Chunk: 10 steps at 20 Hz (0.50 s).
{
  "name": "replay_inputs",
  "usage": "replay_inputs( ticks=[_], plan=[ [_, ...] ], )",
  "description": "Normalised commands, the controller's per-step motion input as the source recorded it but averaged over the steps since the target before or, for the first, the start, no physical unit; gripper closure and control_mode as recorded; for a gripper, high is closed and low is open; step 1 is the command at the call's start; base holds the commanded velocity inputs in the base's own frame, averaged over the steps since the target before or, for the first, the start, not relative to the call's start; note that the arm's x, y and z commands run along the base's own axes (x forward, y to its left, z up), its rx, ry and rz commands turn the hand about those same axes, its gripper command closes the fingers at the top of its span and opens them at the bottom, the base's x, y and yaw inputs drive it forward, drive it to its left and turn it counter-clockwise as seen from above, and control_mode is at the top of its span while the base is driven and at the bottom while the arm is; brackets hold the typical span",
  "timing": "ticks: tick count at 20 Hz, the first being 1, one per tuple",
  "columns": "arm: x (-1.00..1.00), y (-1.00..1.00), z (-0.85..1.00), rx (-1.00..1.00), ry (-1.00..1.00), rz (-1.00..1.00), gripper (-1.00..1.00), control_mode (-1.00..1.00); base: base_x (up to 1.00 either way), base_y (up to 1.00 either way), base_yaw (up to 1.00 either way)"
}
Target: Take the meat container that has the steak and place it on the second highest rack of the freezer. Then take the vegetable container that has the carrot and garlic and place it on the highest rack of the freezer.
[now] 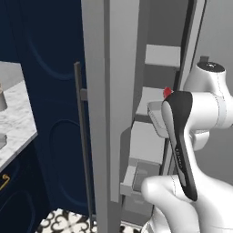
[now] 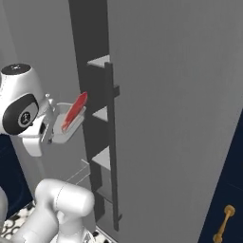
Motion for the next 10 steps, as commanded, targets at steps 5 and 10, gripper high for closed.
replay_inputs(
  ticks=[5,10],
  plan=[
    [0.0,0.0,0.0,0.0,0.0,0.0,1.0,1.0,0.51,0.0,-0.01],
    [0.0,0.0,0.0,0.0,0.0,0.0,1.0,1.0,0.51,0.0,-0.02]
  ],
)
